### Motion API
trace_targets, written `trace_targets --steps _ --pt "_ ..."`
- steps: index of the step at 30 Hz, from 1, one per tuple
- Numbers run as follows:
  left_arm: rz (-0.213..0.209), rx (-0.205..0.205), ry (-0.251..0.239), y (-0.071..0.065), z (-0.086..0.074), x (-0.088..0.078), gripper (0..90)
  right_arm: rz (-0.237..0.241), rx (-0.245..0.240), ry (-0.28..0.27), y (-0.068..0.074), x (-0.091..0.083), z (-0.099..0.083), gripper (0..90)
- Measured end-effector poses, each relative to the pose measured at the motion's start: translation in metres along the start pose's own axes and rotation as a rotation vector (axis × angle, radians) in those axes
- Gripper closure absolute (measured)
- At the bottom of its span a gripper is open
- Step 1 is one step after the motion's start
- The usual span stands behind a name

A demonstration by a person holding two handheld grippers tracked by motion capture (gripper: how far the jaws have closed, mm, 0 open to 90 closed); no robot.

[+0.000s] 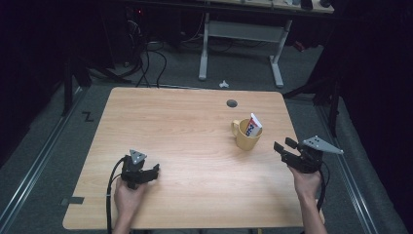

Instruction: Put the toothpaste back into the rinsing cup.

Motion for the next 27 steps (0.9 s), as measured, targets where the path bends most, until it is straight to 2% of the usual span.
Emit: trace_targets --steps 17,27 --pt "0.000 0.001 0.000 0.000 0.000 0.000 25.1 0.003 0.036 0.009 0.002 -0.001 -0.021 45.0" --pt "0.000 0.000 0.000 0.000 0.000 0.000 25.1 -0.002 0.029 0.023 0.005 0.003 -0.027 45.2"
Point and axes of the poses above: each handheld gripper's, and its own axes: x roughly forward along the jaws, z roughly out of its top, y roughly to its left, the point moved 5 cm from there along x, roughly forward along the jaws, and after that the axes turned 11 degrees about -x, right-handed, at the moved point
